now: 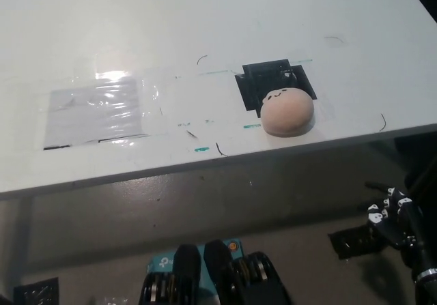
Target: The robot uses its right hand to grab and squeeze a pink dumpling toy kept on the black mask on the desk
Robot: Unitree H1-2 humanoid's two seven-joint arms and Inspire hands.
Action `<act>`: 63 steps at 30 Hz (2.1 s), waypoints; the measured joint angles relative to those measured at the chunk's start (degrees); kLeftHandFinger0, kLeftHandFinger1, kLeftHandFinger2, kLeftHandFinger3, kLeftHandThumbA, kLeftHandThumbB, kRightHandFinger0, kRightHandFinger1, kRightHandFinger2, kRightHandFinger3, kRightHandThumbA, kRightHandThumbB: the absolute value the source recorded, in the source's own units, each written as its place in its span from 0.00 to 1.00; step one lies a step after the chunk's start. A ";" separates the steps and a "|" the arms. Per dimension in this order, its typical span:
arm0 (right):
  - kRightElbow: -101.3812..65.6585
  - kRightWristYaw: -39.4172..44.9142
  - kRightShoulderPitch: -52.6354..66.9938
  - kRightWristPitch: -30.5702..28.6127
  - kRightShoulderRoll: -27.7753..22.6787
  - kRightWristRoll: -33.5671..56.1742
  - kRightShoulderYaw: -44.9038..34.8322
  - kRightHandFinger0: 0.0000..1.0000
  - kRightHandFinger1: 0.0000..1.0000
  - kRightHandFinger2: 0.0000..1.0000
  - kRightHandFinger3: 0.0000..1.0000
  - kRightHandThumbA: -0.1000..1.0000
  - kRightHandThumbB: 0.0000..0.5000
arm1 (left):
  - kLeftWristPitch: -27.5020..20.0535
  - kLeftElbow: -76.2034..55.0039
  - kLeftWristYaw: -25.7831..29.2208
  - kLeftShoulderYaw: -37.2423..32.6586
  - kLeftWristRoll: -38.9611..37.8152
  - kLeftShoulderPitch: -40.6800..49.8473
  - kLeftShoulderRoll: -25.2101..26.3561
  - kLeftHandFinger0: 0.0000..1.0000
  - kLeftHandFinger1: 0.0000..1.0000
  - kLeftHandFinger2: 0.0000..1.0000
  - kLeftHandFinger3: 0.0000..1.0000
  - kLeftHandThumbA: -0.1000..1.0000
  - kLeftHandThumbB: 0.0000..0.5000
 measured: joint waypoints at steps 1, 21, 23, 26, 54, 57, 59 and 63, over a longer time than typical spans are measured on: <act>-0.31 0.04 -0.05 0.13 0.02 0.03 -0.01 0.23 0.30 0.48 0.79 0.12 0.28 | -0.01 0.00 -0.03 0.03 -0.02 0.00 0.00 0.00 0.00 0.11 0.19 0.96 1.00; -8.89 3.38 -17.09 2.51 -3.67 -0.68 2.32 0.21 0.29 0.49 0.77 0.12 0.29 | 0.00 -0.27 -0.10 0.28 -0.83 0.15 0.00 0.00 0.01 0.11 0.16 0.98 1.00; -8.86 3.56 -18.92 2.53 -3.81 -1.26 3.30 0.27 0.35 0.52 0.78 0.11 0.30 | 0.00 -0.27 -0.10 0.27 -0.85 0.15 0.00 0.00 0.02 0.11 0.16 0.98 1.00; -8.62 3.71 -21.54 2.50 -3.87 -2.25 4.81 0.30 0.40 0.64 0.91 0.21 0.40 | 0.00 -0.27 -0.10 0.26 -0.86 0.13 0.00 0.00 0.03 0.11 0.17 0.98 1.00; 11.36 8.55 -34.07 7.12 -5.97 -24.81 30.65 1.00 1.00 1.00 1.00 1.00 1.00 | 0.54 -1.44 -0.09 0.20 -1.41 0.18 0.01 0.00 0.04 0.15 0.22 0.98 1.00; 15.42 7.09 -35.80 6.27 -5.11 -26.74 31.30 1.00 1.00 1.00 1.00 1.00 1.00 | 0.53 -1.44 -0.10 0.08 -1.40 0.13 0.01 0.00 0.04 0.15 0.23 0.98 1.00; 19.22 5.80 -37.06 5.20 -4.55 -27.98 31.80 1.00 1.00 1.00 1.00 0.97 0.98 | 0.56 -1.58 -0.09 0.03 -1.39 0.16 0.01 0.00 0.04 0.16 0.24 0.99 1.00; 26.70 2.75 -39.26 1.91 -3.86 -30.08 32.35 1.00 1.00 1.00 1.00 0.96 0.96 | 0.56 -1.66 -0.09 0.03 -1.38 0.33 0.02 0.00 0.03 0.15 0.23 0.98 1.00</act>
